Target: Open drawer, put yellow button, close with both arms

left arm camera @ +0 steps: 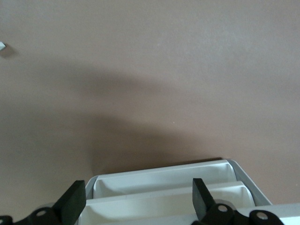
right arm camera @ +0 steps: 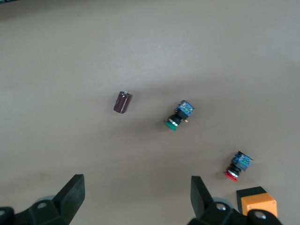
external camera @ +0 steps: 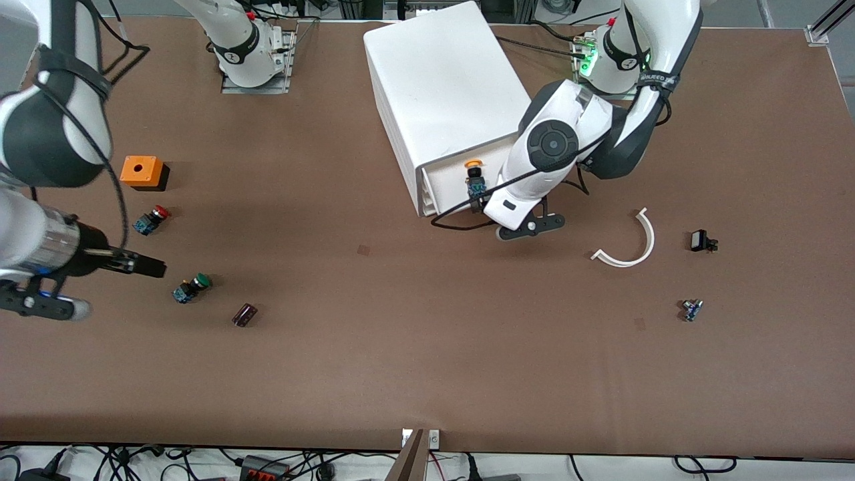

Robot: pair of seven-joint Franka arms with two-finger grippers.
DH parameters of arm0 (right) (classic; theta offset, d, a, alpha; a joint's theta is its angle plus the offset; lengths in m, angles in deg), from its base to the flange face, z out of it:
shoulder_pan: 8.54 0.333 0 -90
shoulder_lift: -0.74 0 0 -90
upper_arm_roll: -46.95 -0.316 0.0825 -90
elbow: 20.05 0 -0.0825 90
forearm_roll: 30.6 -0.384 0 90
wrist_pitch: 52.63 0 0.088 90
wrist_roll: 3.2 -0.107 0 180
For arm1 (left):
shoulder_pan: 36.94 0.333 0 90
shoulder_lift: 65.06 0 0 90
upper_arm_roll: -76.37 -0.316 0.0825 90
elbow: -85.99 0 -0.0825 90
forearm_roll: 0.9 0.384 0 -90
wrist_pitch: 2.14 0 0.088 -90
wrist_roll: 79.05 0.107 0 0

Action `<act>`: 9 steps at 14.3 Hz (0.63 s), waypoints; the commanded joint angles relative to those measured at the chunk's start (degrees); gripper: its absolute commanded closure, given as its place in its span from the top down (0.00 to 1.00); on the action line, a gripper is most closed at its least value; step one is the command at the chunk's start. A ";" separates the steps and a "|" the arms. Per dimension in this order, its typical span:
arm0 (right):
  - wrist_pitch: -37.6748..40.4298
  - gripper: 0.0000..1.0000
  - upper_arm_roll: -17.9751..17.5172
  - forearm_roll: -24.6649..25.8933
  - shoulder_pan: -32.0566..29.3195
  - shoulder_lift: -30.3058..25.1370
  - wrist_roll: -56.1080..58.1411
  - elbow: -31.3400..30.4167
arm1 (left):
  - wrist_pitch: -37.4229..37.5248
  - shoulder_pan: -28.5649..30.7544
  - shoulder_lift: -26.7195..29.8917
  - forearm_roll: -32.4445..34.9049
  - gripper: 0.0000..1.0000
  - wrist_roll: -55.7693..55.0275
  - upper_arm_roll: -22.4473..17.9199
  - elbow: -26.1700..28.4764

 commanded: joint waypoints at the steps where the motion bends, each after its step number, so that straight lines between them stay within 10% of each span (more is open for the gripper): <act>1: -5.45 1.00 -1.04 0.44 -2.08 -8.82 4.13 -11.15 | -1.48 0.91 3.90 -0.59 1.00 -0.83 3.37 5.78; 9: -7.58 1.00 -0.60 0.35 -6.49 -14.46 16.46 -15.40 | -1.66 1.10 4.79 -2.44 1.00 -4.96 8.57 7.38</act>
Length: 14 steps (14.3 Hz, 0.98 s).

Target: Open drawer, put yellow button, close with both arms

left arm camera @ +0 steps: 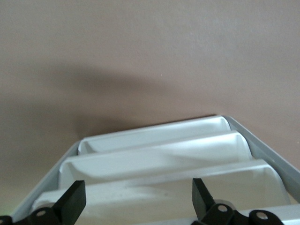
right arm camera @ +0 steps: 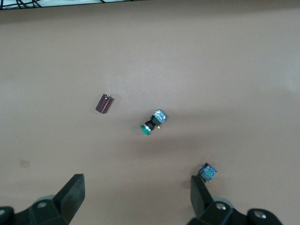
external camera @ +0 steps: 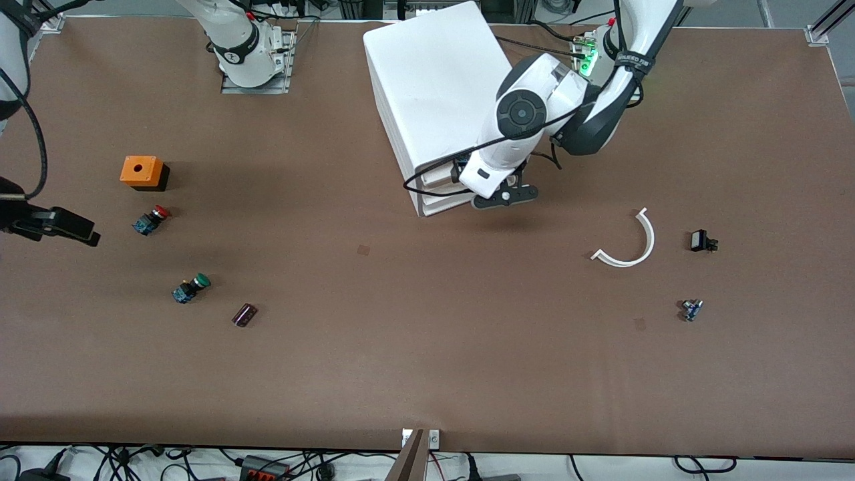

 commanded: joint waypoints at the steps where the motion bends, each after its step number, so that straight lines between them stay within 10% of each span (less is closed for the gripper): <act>1: -1.17 1.00 0.26 0.45 -0.58 -2.76 2.42 -2.86 | -0.91 0.87 2.08 -1.26 1.00 -1.23 1.92 2.41; 14: 1.46 1.00 0.71 1.42 -0.49 -10.06 2.78 -12.88 | 14.71 16.93 3.22 8.41 1.00 25.27 0.95 -15.14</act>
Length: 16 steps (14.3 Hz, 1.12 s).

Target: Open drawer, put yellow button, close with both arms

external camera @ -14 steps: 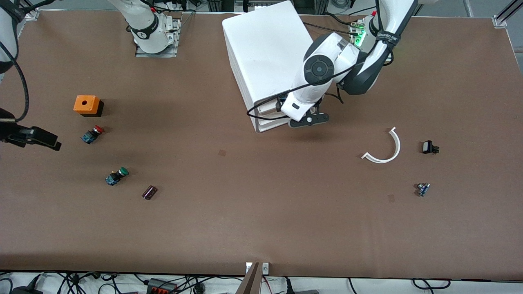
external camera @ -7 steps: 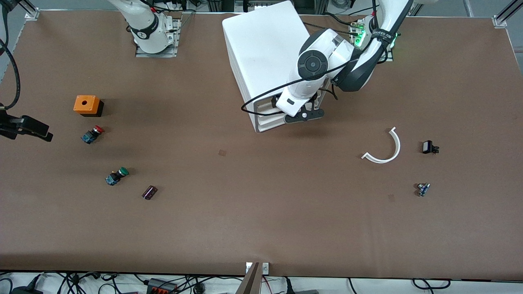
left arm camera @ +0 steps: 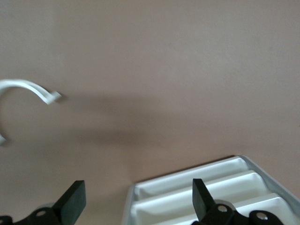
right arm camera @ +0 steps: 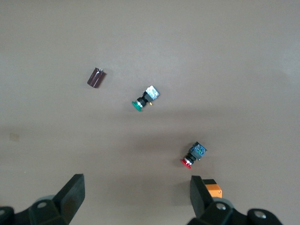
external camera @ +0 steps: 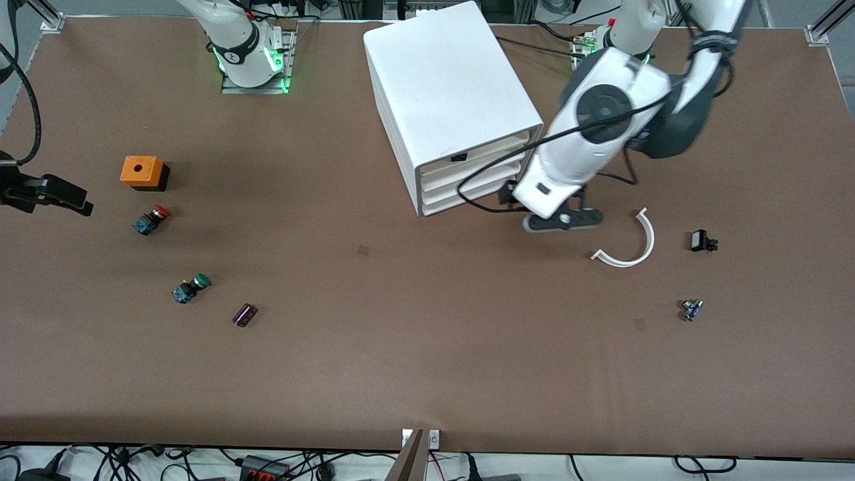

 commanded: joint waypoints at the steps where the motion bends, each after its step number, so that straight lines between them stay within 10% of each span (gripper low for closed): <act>1: -0.21 1.00 -0.29 0.70 -0.26 -4.34 0.18 -5.76 | 6.48 5.43 0.44 1.31 1.00 11.07 0.39 -5.91; 8: -1.18 1.00 -0.46 0.88 -0.34 -7.34 0.09 -9.65 | 12.21 10.38 13.33 0.43 1.00 34.48 -11.02 -2.25; 16: -0.48 1.00 -0.55 0.79 -0.43 -7.25 0.62 -9.56 | 8.16 9.93 21.63 0.52 1.00 35.81 -12.45 6.47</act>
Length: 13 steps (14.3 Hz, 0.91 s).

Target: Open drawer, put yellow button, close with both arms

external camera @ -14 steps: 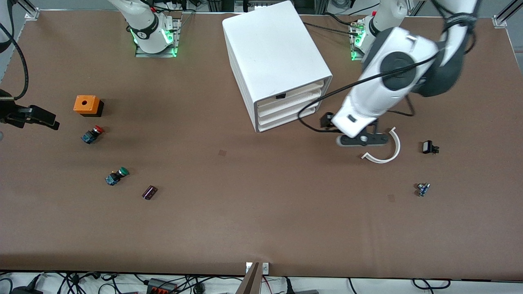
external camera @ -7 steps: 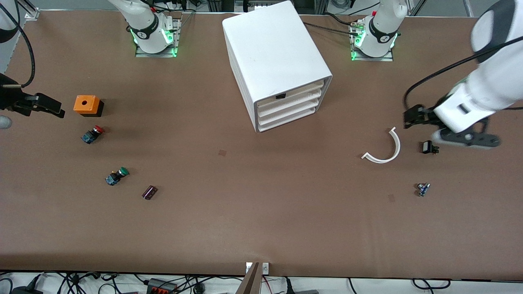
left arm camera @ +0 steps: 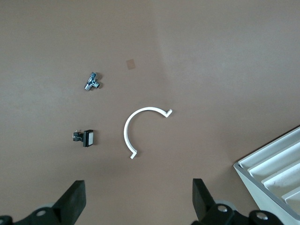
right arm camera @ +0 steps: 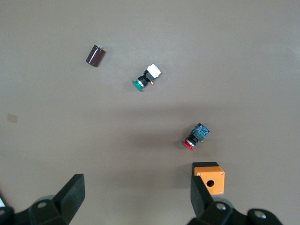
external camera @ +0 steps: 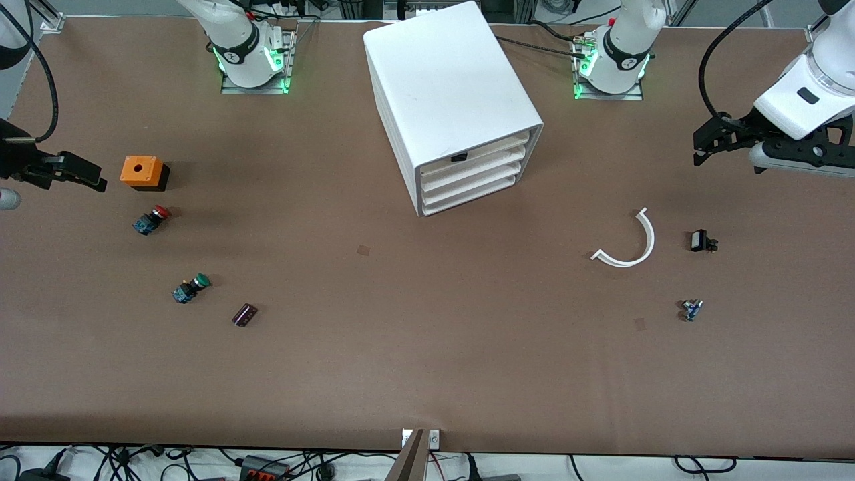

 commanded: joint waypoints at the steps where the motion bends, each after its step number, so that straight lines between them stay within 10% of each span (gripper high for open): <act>1: -0.16 1.00 -0.42 0.71 -0.43 -1.29 0.62 -1.35 | -0.52 -0.80 0.38 0.40 1.00 1.51 -0.91 0.84; 13: -1.04 1.00 -0.60 0.80 -0.26 -1.03 0.88 -1.26 | 1.34 -0.71 -0.16 0.40 1.00 0.90 -0.30 -0.13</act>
